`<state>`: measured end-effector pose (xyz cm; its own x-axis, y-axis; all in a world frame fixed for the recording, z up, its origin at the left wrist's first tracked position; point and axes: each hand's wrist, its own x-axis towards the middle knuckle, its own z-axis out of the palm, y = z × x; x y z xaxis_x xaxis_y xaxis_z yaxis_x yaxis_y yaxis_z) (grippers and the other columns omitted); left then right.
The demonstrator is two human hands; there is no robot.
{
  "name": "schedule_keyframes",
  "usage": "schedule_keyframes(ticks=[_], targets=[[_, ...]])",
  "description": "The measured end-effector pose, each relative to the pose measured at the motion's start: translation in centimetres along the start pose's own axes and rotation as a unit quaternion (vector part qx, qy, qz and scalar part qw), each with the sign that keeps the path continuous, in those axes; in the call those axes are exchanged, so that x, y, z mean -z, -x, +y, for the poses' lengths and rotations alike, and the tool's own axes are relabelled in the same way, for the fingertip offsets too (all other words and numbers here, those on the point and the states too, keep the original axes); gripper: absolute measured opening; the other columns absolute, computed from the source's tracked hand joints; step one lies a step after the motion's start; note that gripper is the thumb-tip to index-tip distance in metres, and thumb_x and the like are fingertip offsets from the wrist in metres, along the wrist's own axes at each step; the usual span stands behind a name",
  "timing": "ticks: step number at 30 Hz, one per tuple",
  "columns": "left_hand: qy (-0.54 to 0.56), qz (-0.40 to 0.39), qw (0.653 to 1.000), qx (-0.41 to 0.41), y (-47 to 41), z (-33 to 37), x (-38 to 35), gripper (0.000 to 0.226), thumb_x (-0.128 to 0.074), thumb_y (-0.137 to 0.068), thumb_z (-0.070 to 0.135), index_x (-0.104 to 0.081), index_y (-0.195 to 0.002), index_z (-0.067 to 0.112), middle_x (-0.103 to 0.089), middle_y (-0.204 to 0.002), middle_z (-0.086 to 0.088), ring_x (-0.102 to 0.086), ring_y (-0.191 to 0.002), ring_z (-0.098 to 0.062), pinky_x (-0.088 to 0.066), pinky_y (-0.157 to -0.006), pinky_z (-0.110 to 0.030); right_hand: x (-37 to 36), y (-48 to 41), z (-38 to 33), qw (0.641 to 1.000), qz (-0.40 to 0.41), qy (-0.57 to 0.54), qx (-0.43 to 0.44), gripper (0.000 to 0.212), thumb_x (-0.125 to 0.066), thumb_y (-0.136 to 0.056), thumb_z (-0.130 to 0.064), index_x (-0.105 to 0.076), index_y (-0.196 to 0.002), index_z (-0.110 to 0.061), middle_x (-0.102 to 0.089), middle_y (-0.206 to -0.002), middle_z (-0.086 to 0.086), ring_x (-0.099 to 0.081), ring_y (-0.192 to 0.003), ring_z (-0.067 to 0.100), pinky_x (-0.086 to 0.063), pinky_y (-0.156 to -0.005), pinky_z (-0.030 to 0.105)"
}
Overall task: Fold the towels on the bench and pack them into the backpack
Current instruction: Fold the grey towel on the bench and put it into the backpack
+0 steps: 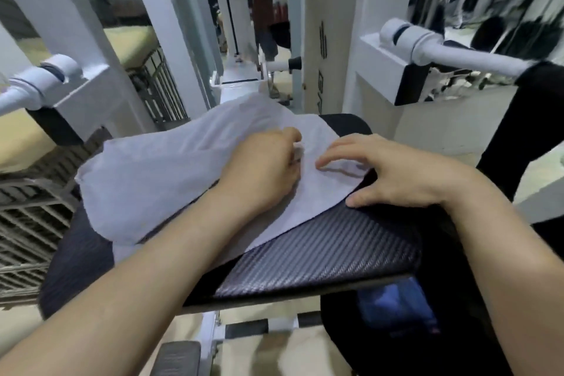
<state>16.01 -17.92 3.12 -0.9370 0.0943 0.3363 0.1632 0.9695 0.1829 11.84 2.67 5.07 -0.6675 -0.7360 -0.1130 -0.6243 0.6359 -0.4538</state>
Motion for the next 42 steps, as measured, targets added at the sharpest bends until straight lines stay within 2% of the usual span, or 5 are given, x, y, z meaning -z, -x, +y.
schedule_keyframes(ticks=[7,20,26,36,42], targets=[[0.052,0.03,0.991,0.116,0.4,0.2,-0.1,0.035,-0.057,-0.091,0.045,-0.071,-0.074,0.017,-0.068,-0.067,0.002,-0.06,-0.068,-0.016,-0.033,-0.053,-0.029,-0.6,-2.4,0.8,0.963,0.223,-0.133,0.073,0.025,-0.071,-0.078,-0.004,-0.072,-0.082,-0.029,-0.07,-0.091,-0.007,-0.065,-0.085,0.009,-0.052,-0.077,0.03],[0.46,0.144,0.844,0.236,2.2,1.0,1.2,0.012,-0.067,-0.089,0.019,-0.078,-0.09,0.021,-0.072,-0.066,0.013,-0.056,-0.054,0.008,-0.04,-0.054,-0.01,-1.3,-6.9,-1.8,0.916,0.151,-0.353,0.117,0.028,-0.074,-0.082,-0.009,-0.068,-0.103,-0.026,-0.062,-0.085,0.003,-0.057,-0.075,0.02,-0.05,-0.078,0.031],[0.535,0.115,0.812,0.2,3.2,0.8,1.6,0.02,-0.059,-0.094,0.022,-0.077,-0.101,0.015,-0.075,-0.102,-0.005,-0.068,-0.106,-0.021,-0.047,-0.1,-0.047,-0.6,-7.0,-3.5,0.933,0.157,-0.289,0.148,0.022,-0.08,-0.076,-0.011,-0.073,-0.094,-0.022,-0.07,-0.091,0.008,-0.062,-0.073,0.015,-0.051,-0.074,0.028],[0.189,0.109,0.94,0.261,9.9,-1.5,3.4,0.029,-0.055,-0.078,0.009,-0.053,-0.102,0.026,-0.062,-0.085,0.01,-0.055,-0.078,-0.016,-0.043,-0.065,-0.022,-0.7,-10.0,-12.2,0.919,0.249,-0.168,0.257,0.012,-0.07,-0.085,-0.019,-0.059,-0.082,-0.018,-0.058,-0.076,-0.013,-0.057,-0.068,0.008,-0.047,-0.065,0.021],[0.084,0.186,0.903,0.377,17.5,-6.1,6.6,0.027,-0.049,-0.065,0.001,-0.053,-0.084,0.02,-0.059,-0.073,0.002,-0.05,-0.071,-0.025,-0.041,-0.06,-0.037,-0.6,-13.4,-21.5,0.849,0.332,-0.253,0.322,0.009,-0.061,-0.087,-0.015,-0.051,-0.086,-0.016,-0.049,-0.073,-0.013,-0.046,-0.067,0.001,-0.038,-0.064,0.015]])
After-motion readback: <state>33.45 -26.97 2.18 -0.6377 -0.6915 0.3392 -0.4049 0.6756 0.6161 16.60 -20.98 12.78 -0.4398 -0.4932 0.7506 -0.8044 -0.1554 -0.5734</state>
